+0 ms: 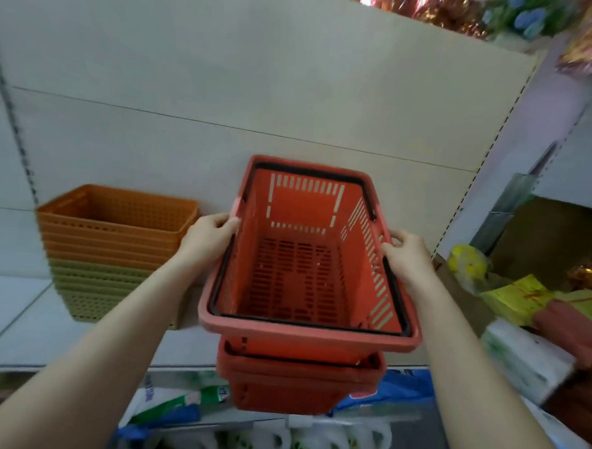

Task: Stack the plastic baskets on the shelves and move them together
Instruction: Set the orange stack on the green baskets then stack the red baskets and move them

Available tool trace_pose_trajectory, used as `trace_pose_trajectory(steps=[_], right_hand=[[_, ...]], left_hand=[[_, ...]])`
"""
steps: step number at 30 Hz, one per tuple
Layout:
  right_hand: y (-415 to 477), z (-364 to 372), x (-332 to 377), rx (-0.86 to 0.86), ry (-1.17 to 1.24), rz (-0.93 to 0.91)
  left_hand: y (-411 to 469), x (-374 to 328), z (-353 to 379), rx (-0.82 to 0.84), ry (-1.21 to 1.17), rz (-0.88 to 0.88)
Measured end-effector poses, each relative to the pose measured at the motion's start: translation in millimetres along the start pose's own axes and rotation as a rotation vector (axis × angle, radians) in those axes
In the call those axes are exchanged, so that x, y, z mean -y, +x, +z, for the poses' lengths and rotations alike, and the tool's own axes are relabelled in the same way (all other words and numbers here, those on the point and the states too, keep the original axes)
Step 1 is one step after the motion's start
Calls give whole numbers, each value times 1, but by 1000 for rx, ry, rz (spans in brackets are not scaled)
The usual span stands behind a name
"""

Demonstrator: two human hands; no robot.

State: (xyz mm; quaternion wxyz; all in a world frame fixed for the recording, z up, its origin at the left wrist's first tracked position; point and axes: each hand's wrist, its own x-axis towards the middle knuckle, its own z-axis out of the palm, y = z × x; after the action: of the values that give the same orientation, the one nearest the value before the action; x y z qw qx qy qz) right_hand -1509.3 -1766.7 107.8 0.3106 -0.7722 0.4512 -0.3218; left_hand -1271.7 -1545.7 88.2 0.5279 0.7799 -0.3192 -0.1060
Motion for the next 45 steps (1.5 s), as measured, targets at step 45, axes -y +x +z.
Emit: trace_pose_trajectory(steps=[45], right_hand=[[-206,90,-132,305,580,290]], left_hand=[[-211,152,-4,64,-472,-337]])
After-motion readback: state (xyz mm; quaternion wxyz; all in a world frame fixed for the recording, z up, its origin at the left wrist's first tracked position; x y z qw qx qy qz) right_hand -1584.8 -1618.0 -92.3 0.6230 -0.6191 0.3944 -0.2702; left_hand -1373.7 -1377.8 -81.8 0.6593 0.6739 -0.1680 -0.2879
